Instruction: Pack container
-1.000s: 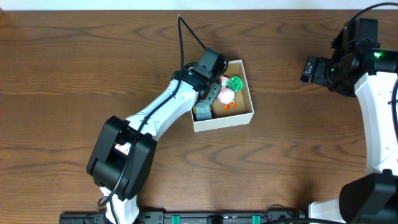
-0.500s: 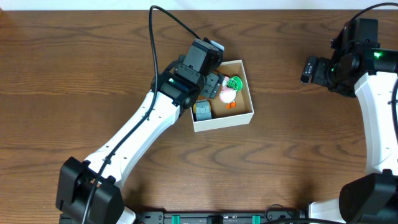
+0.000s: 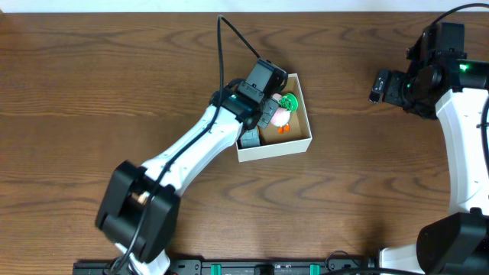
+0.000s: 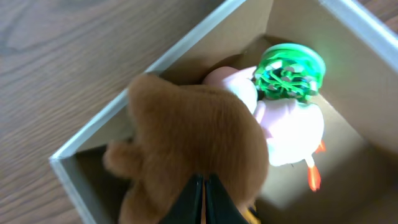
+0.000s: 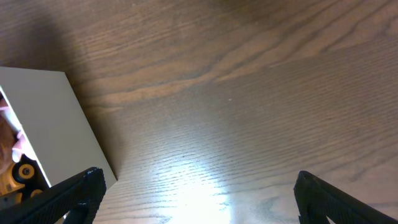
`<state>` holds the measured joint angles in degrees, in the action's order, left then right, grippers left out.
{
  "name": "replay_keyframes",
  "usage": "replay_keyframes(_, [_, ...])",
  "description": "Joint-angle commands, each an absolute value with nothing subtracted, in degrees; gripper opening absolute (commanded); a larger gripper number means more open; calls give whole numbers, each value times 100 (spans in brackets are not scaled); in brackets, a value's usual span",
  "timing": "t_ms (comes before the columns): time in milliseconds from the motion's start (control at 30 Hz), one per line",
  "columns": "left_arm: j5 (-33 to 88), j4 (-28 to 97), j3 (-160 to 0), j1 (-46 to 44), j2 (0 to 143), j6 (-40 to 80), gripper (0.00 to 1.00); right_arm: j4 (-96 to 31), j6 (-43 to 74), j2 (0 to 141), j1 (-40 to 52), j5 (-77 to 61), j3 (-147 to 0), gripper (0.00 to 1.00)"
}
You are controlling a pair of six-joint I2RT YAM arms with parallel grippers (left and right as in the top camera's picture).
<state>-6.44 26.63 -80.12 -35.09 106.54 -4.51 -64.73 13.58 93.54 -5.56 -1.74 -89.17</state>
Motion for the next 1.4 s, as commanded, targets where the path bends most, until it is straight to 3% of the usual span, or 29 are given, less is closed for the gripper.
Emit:
replay_keyframes(0, [-711, 2528, -7994, -3479, 10978, -539, 6, -6475, 1299, 9389, -561, -196, -8912, 99])
replay_keyframes(333, [-707, 3015, -7994, -3127, 12123, -244, 6, -6543, 1260, 9389, -561, -196, -8912, 99])
replay_keyframes(700, [-711, 3210, -7996, -3131, 11487, -270, 6, -6536, 1260, 9389, -561, -196, -8912, 99])
replay_keyframes(733, [-711, 3210, -7996, -3131, 11362, -270, 9, -6536, 1260, 9389, -561, -196, -8912, 99])
replay_keyframes(800, [-711, 3208, -7996, -3131, 11085, -270, 31, -6536, 1260, 9389, -561, -196, -8912, 99])
replay_keyframes(867, [-711, 3201, -7996, -3131, 10744, -272, 37, -6534, 1260, 9389, -561, -196, -8912, 99])
replay_keyframes(1000, [-711, 3164, -7996, -3131, 10200, -272, 61, -6534, 1258, 9389, -561, -196, -8912, 99])
replay_keyframes(1067, [-711, 3177, -7996, -3129, 9902, -272, 86, -6534, 1258, 9389, -561, -196, -8912, 99])
replay_keyframes(1100, [-711, 3194, -7996, -3129, 9789, -270, 94, -6534, 1258, 9389, -561, -196, -8912, 99])
replay_keyframes(1133, [-711, 3227, -7996, -3127, 9662, -268, 98, -6534, 1258, 9389, -561, -196, -8912, 99])
replay_keyframes(1367, [-963, 4174, -7996, -2792, 8755, 290, 98, -6541, 1212, 9389, -561, -193, -8912, 99])
